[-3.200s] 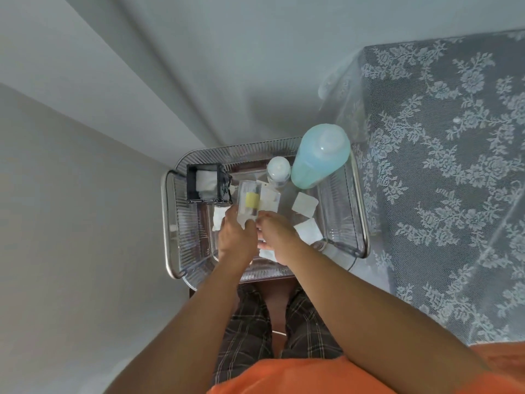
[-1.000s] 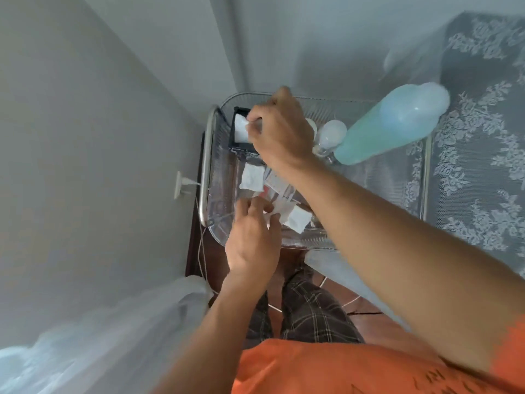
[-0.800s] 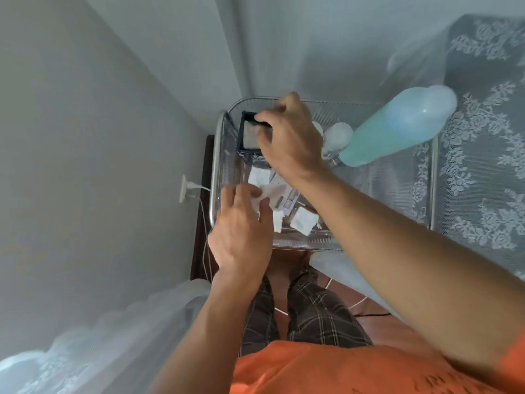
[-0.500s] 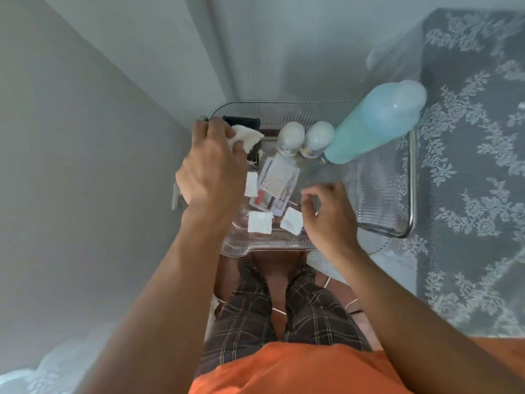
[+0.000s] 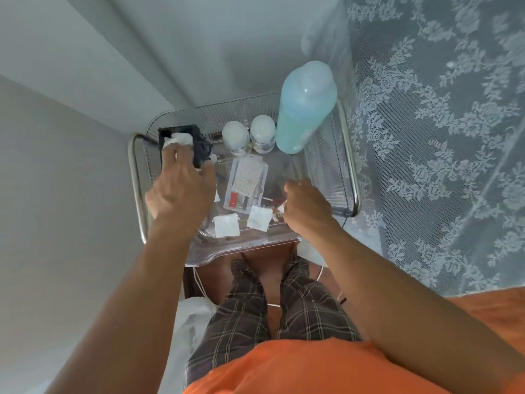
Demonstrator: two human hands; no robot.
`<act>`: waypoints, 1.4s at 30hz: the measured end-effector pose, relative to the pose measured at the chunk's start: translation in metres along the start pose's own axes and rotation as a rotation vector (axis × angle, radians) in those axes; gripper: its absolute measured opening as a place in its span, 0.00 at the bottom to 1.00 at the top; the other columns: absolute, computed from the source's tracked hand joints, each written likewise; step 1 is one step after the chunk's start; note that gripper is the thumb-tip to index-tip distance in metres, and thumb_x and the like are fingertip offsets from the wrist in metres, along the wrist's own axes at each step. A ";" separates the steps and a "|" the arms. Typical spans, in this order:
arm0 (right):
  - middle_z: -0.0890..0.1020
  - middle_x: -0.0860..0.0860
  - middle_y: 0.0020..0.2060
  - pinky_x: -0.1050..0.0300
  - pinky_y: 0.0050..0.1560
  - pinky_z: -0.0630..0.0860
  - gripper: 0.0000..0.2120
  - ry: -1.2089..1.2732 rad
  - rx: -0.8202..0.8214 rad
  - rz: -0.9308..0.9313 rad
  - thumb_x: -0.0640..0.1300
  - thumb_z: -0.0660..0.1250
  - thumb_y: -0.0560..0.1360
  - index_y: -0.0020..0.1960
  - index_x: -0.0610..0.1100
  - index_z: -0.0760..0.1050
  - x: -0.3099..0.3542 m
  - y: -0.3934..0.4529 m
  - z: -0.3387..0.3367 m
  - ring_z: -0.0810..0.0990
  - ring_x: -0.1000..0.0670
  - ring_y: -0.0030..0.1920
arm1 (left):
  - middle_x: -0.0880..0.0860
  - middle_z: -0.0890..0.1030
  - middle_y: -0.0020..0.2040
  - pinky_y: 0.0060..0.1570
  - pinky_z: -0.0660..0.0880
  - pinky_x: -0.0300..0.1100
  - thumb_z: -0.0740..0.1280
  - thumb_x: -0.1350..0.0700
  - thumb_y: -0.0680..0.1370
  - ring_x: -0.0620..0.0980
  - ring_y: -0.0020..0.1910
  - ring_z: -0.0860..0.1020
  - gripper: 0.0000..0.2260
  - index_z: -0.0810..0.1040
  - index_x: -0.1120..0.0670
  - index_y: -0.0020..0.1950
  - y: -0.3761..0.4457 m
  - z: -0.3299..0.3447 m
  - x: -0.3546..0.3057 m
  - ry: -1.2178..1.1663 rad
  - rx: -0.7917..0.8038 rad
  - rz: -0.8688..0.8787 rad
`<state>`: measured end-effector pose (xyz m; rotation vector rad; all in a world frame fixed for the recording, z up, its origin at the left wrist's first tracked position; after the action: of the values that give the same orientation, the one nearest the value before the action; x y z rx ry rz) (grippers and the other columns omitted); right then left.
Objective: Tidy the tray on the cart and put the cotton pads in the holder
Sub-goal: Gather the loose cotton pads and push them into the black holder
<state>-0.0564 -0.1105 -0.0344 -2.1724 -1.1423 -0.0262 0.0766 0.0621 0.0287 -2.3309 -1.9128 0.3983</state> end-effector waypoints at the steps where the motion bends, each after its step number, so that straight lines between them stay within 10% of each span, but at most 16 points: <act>1: 0.77 0.42 0.56 0.50 0.43 0.74 0.17 -0.015 0.010 0.020 0.36 0.68 0.79 0.66 0.41 0.73 -0.002 0.003 0.000 0.82 0.40 0.54 | 0.51 0.66 0.70 0.39 0.67 0.53 0.55 0.41 0.80 0.62 0.47 0.78 0.23 0.68 0.54 0.69 0.002 0.004 0.000 0.027 0.021 0.000; 10: 0.71 0.53 0.33 0.51 0.39 0.70 0.17 -0.182 0.115 -0.020 0.35 0.66 0.76 0.63 0.44 0.71 -0.011 0.019 0.010 0.77 0.43 0.39 | 0.53 0.70 0.65 0.37 0.68 0.52 0.60 0.41 0.78 0.59 0.43 0.77 0.23 0.69 0.55 0.67 0.010 0.018 -0.001 -0.041 0.003 -0.072; 16: 0.82 0.53 0.43 0.54 0.37 0.72 0.04 0.013 0.137 -0.037 0.48 0.68 0.78 0.51 0.51 0.75 0.012 0.010 -0.010 0.80 0.47 0.41 | 0.52 0.69 0.63 0.28 0.65 0.44 0.64 0.45 0.77 0.51 0.32 0.70 0.19 0.66 0.50 0.64 -0.036 0.021 -0.003 -0.278 -0.203 -0.076; 29: 0.83 0.57 0.43 0.49 0.45 0.82 0.04 0.272 -0.262 -0.377 0.51 0.71 0.77 0.47 0.51 0.81 0.170 0.047 -0.077 0.83 0.52 0.44 | 0.53 0.67 0.65 0.38 0.70 0.49 0.61 0.44 0.80 0.59 0.51 0.80 0.20 0.69 0.53 0.68 -0.062 0.055 0.018 -0.136 0.323 -0.079; 35: 0.76 0.48 0.53 0.48 0.40 0.81 0.04 0.024 -0.297 -0.471 0.46 0.73 0.76 0.49 0.47 0.81 0.179 0.065 -0.040 0.79 0.46 0.51 | 0.51 0.57 0.76 0.43 0.72 0.52 0.58 0.45 0.81 0.58 0.60 0.76 0.22 0.65 0.52 0.72 -0.037 0.068 0.021 -0.075 0.415 -0.044; 42: 0.78 0.47 0.51 0.53 0.32 0.77 0.07 0.297 -0.535 -0.431 0.49 0.67 0.80 0.52 0.46 0.79 0.130 0.037 -0.032 0.79 0.48 0.45 | 0.49 0.49 0.79 0.44 0.71 0.53 0.57 0.44 0.81 0.61 0.62 0.74 0.22 0.64 0.50 0.73 -0.023 0.087 0.022 -0.033 0.482 -0.028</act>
<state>0.0600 -0.0499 0.0104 -2.2035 -1.5222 -0.9031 0.0359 0.0804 -0.0529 -1.9892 -1.6297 0.7967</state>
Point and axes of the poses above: each hand's wrist, its own y-axis towards the middle knuckle, its own z-axis out of the palm, x = y × z, the point moved 1 cm from there along y, towards the middle knuckle
